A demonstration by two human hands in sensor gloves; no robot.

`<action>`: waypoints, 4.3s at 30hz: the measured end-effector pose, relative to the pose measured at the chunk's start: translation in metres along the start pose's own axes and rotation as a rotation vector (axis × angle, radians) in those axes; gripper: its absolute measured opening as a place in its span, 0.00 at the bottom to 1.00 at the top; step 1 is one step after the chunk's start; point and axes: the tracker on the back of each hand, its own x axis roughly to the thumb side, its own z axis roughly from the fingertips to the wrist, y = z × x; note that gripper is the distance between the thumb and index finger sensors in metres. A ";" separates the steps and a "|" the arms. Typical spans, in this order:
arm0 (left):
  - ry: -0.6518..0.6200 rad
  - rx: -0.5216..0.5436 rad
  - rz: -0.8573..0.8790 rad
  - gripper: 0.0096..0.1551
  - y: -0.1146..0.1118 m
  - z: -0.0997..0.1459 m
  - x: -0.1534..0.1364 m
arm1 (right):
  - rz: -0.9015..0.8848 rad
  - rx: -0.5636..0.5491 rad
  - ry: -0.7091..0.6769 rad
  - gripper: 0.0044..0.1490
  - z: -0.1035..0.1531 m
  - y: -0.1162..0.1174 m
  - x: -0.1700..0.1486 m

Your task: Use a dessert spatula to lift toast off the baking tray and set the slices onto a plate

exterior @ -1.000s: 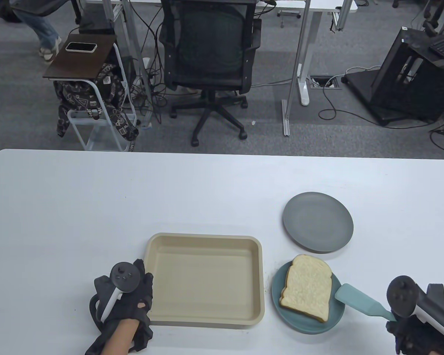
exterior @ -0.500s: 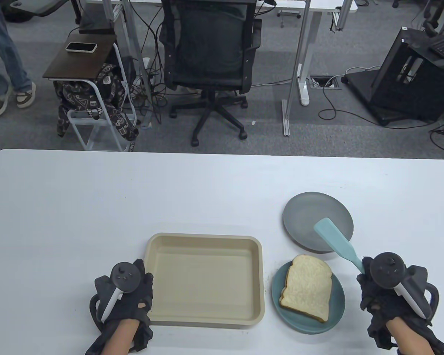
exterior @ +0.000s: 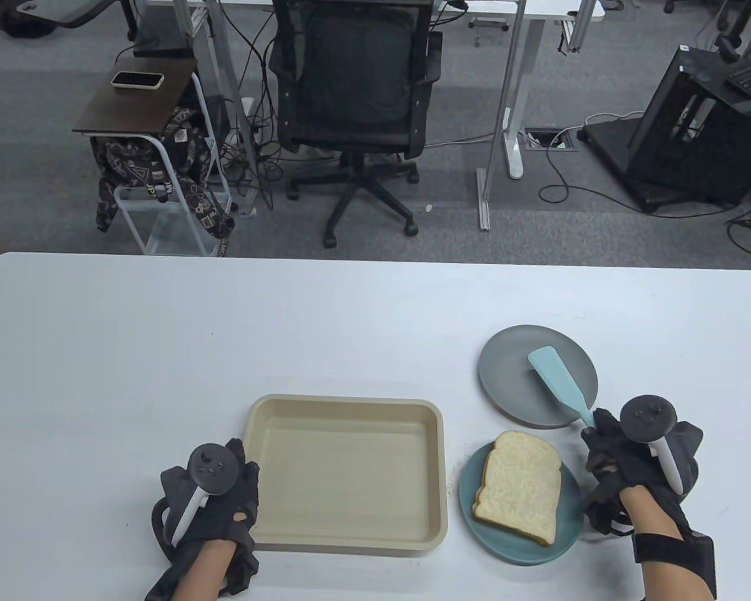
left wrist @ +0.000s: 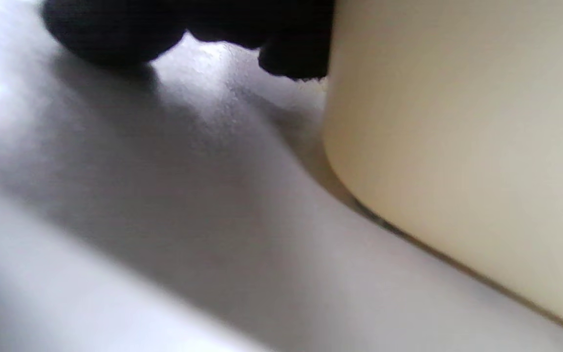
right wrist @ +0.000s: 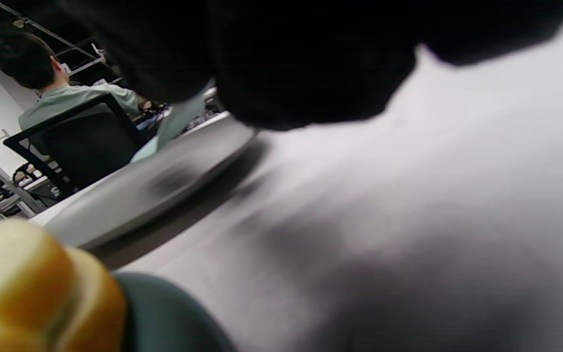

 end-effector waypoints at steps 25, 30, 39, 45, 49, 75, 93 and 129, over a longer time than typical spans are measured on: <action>0.001 -0.006 0.002 0.37 0.000 0.000 0.000 | 0.129 0.100 0.101 0.42 0.002 0.008 0.000; 0.003 -0.008 0.001 0.37 0.000 0.000 0.000 | 0.272 0.007 0.080 0.45 0.023 -0.004 0.010; -0.004 0.074 0.004 0.44 0.020 0.011 0.000 | 0.206 -0.199 -0.190 0.49 0.098 -0.011 0.058; -0.078 0.193 0.004 0.45 0.039 0.031 0.012 | 0.134 -0.276 -0.362 0.52 0.147 -0.003 0.091; -0.181 0.278 0.015 0.45 0.048 0.049 0.025 | 0.063 -0.290 -0.443 0.53 0.174 0.006 0.108; -0.744 0.239 0.158 0.51 0.021 0.083 0.055 | -0.004 -0.264 -0.768 0.60 0.215 0.086 0.147; -0.739 0.242 0.181 0.50 0.022 0.081 0.054 | -0.012 -0.257 -0.770 0.60 0.211 0.088 0.138; -0.752 0.220 0.181 0.50 0.018 0.081 0.057 | 0.000 -0.250 -0.793 0.60 0.217 0.090 0.136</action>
